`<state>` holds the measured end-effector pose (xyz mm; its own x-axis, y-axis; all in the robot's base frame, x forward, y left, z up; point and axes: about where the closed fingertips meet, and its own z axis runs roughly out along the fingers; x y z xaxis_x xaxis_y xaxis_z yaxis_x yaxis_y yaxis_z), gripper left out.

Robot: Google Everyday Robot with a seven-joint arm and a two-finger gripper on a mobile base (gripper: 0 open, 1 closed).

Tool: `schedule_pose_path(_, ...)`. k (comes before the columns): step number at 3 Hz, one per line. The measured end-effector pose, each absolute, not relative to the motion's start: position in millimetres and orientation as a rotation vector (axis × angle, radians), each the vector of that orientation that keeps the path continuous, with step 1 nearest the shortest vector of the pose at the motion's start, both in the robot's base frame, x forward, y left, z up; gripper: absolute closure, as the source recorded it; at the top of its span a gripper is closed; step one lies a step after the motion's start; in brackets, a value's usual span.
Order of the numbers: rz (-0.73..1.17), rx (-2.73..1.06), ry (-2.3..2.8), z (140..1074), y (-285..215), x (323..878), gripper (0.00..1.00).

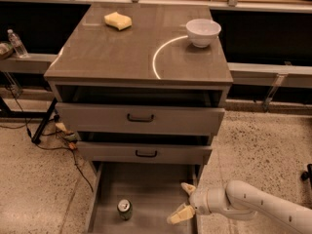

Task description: Pick green can from bottom drawer and place on counter

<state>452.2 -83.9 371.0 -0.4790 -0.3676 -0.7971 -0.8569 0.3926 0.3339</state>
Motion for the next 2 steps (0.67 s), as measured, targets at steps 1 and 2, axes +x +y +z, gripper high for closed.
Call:
schedule_pose_path(1,0.994,-1.045,2.017,366.0,-81.8,452.2,0.0)
schedule_pose_path(2,0.929,-1.065,1.964,335.7,-67.7,457.0,0.0)
